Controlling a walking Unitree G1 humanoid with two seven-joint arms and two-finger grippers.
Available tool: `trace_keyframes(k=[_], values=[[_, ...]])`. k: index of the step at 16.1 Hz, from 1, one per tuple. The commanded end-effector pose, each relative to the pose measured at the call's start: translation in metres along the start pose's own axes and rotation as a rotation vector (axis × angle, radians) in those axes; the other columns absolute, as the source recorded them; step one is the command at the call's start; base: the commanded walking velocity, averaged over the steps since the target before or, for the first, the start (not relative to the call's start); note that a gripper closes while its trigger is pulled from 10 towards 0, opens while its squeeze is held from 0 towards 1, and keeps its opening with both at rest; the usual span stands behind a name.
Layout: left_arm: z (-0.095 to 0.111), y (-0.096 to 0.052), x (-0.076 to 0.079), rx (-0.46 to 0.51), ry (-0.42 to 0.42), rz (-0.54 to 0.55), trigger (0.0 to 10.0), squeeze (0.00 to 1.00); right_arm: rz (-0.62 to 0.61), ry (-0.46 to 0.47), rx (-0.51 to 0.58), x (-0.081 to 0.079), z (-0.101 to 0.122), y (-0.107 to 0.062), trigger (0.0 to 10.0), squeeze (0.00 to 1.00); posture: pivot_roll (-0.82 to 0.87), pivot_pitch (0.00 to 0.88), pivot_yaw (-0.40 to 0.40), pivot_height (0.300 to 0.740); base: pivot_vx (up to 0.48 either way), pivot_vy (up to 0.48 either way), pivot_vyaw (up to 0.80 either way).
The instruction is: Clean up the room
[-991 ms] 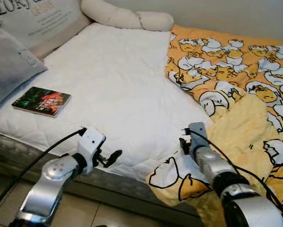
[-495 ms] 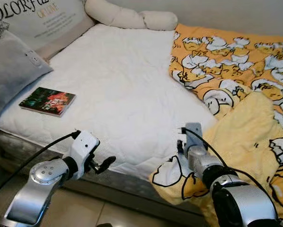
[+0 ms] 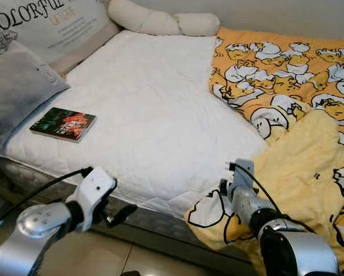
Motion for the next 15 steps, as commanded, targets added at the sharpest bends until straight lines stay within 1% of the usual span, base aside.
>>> trace_keyframes(k=[1,2,3,4,5,8,15], values=[[0.002,-0.006,0.000,-0.002,0.000,0.017,10.0,0.64,0.028,0.008,-0.022,-0.004,-0.007,0.000,4.8,0.00,0.27,0.018,0.031,0.740,0.000,0.000,0.00],[0.002,-0.005,0.001,-0.001,-0.002,0.018,10.0,0.64,0.032,0.006,-0.026,-0.004,-0.008,0.000,4.1,0.00,0.27,0.015,0.025,0.740,0.000,0.000,0.00],[0.002,-0.006,0.004,0.001,-0.006,0.019,10.0,0.64,0.031,0.007,-0.029,-0.003,-0.009,0.000,2.3,0.00,0.27,0.012,0.022,0.740,0.000,0.000,0.00],[0.002,-0.006,0.006,0.003,-0.013,0.018,10.0,0.64,0.032,0.017,-0.029,-0.002,-0.008,0.000,0.2,0.00,0.26,0.001,0.015,0.740,0.000,0.000,0.00],[0.002,-0.005,0.007,0.005,-0.014,0.017,10.0,0.64,0.035,0.021,-0.028,-0.002,-0.007,0.000,0.0,0.00,0.26,0.000,0.011,0.740,0.000,0.000,0.00],[0.005,-0.005,0.008,0.009,-0.023,0.009,10.0,0.64,0.059,0.033,-0.033,-0.004,-0.004,0.000,0.0,0.00,0.26,0.000,0.003,0.740,0.000,0.000,0.00],[0.005,-0.005,0.010,0.001,-0.026,-0.002,10.0,0.64,0.049,0.044,-0.070,0.004,-0.013,0.001,0.0,0.00,0.26,0.000,0.009,0.740,0.000,0.000,0.00]])
Point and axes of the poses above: a point about 5 cm out from each wrist's last joint towards the gripper, its own y axis pointing out of the wrist towards the gripper, its own z axis along the axis of the wrist's last joint, x = y × z, the point moved 4 cm from there along y, pointing out of the wrist towards the gripper, and after that the axes turned 2 degrees about y, right-handed, at the moved point
